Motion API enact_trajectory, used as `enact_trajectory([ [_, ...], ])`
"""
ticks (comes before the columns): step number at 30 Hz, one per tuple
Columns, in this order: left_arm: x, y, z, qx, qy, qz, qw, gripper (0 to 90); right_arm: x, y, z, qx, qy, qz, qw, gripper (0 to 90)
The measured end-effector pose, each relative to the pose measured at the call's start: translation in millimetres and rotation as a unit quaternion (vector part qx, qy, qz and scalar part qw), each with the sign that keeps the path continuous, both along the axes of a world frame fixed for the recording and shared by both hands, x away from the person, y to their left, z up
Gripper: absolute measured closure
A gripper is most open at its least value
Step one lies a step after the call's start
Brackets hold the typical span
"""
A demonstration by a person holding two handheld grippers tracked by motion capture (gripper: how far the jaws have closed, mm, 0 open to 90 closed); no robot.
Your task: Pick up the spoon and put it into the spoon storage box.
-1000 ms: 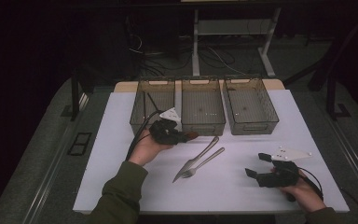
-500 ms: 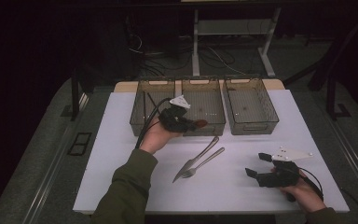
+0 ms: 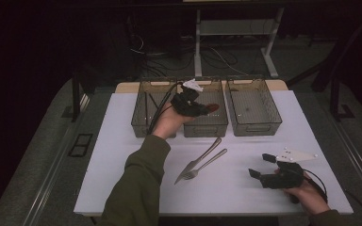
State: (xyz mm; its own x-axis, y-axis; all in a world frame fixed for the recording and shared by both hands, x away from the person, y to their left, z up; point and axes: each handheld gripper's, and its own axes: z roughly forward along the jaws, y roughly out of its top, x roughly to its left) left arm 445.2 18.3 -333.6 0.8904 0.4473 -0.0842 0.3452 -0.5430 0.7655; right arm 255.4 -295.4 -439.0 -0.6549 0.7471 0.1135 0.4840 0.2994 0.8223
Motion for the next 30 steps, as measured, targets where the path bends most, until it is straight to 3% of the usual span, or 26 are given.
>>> enact_trajectory([
  [16, 42.8, -30.8, -13.3, -0.012, -0.002, 0.033, 0.9994, 79.9, -0.7, -3.0, 1.0, 0.006, -0.004, 0.005, 1.0, 16.8],
  [23, 51.8, -44.4, -22.6, -0.032, 0.007, 0.039, 0.9987, 79.8, -1.3, -2.0, 0.8, 0.005, -0.005, 0.009, 0.9999, 16.8],
  [30, 58.1, -46.4, -32.7, -0.033, 0.016, 0.053, 0.9979, 79.7, -1.5, -2.9, 1.0, 0.005, -0.006, 0.009, 0.9999, 16.8],
])
